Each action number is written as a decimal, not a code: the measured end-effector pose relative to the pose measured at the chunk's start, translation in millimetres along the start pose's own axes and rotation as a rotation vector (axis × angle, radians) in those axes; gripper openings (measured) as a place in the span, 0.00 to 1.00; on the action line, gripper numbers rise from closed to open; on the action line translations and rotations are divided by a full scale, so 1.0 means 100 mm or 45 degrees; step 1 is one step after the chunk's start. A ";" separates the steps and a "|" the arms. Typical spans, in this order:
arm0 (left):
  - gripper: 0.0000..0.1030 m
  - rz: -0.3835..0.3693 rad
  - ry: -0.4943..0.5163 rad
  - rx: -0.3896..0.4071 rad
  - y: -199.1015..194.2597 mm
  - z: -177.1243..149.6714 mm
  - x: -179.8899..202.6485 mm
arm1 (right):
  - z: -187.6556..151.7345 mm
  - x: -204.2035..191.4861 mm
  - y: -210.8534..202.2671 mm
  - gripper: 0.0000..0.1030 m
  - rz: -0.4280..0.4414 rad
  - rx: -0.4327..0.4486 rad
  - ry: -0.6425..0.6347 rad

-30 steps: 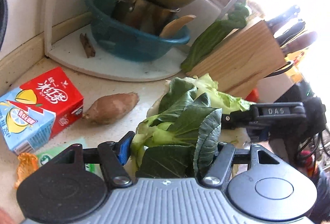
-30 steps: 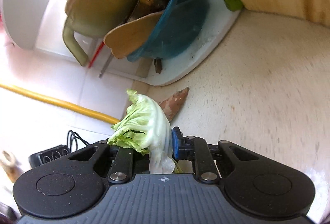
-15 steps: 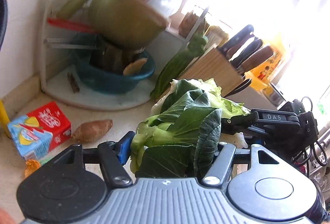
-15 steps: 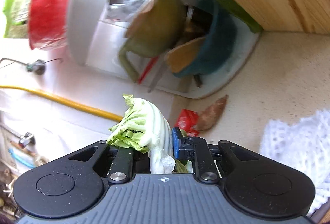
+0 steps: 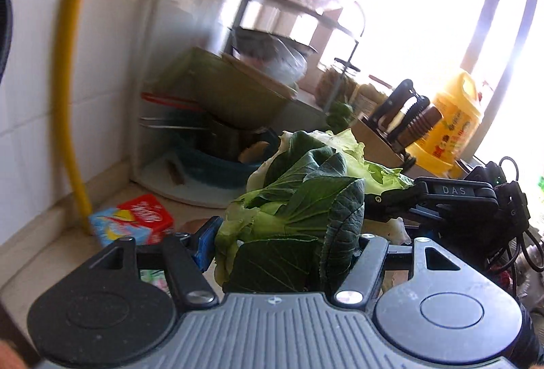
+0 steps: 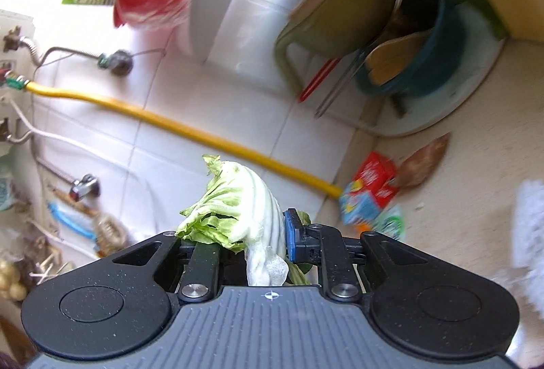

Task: Collect trash
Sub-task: 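Carry the bok choy and cabbage leaf down to the black trash bin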

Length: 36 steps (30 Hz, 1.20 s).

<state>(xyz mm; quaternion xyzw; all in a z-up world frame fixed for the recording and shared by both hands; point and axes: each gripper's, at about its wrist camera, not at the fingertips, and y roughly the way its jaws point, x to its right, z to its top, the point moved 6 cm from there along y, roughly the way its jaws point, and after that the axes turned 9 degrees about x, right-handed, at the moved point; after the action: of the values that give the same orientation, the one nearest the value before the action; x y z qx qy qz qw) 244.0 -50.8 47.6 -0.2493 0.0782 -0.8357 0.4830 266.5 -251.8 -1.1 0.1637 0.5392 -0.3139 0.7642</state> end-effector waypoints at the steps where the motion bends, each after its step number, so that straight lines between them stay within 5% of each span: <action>1: 0.60 0.027 -0.001 0.014 -0.08 -0.01 -0.01 | -0.04 -0.03 0.05 0.24 0.015 -0.020 0.001; 16: 0.60 0.303 -0.085 0.170 -1.20 -0.19 -0.47 | -0.83 -0.43 0.72 0.24 0.152 -0.283 0.061; 36: 0.60 0.591 -0.186 0.182 -2.37 -0.70 -1.37 | -1.86 -0.55 1.23 0.23 0.060 -0.378 0.155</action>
<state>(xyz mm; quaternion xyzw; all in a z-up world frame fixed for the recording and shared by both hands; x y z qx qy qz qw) 83.3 180.7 28.2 -0.2496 0.0391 -0.6855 0.6828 200.5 -33.8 -29.2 0.0803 0.6209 -0.2022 0.7531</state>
